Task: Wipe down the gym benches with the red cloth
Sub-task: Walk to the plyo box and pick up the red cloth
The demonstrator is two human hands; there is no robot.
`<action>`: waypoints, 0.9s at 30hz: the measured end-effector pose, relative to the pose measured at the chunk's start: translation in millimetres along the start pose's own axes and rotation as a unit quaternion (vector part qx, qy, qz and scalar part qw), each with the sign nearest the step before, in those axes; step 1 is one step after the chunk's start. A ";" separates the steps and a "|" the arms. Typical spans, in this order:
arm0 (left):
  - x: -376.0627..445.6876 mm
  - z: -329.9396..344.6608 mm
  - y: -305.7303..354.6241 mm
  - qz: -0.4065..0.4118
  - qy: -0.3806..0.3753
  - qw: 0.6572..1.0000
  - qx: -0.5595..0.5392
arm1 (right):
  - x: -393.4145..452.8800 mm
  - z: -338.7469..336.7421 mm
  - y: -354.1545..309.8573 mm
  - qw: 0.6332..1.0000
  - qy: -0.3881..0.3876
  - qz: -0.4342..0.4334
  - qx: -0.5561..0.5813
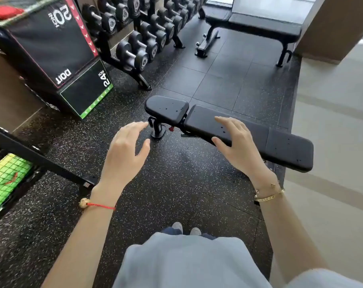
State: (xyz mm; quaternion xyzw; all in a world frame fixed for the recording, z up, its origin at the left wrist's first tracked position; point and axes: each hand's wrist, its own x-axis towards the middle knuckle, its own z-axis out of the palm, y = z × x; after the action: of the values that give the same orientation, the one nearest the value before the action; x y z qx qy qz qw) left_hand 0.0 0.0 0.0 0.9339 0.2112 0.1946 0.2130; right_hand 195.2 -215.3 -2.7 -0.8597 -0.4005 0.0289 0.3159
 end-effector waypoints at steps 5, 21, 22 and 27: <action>-8.7 2.4 0.7 -0.025 0.008 1.000 -0.005 | 0.3 5.1 3.9 1.000 -0.013 -0.007 0.001; -1.3 2.9 -45.6 -0.157 0.065 0.985 0.024 | 81.8 58.1 6.2 0.991 -0.119 -0.062 0.023; 3.4 1.8 -53.6 -0.166 0.070 0.983 0.027 | 93.8 65.3 2.4 0.989 -0.125 -0.070 0.026; 35.5 -7.1 -103.9 -0.209 0.088 0.973 0.035 | 166.2 107.7 -21.9 0.984 -0.142 -0.102 0.037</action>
State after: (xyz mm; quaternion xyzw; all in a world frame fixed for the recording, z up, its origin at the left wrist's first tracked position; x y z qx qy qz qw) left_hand -5.9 104.4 -34.2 0.8552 0.4261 0.2200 0.1964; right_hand 260.6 -31.4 -42.5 -0.7891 -0.5256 0.1331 0.2887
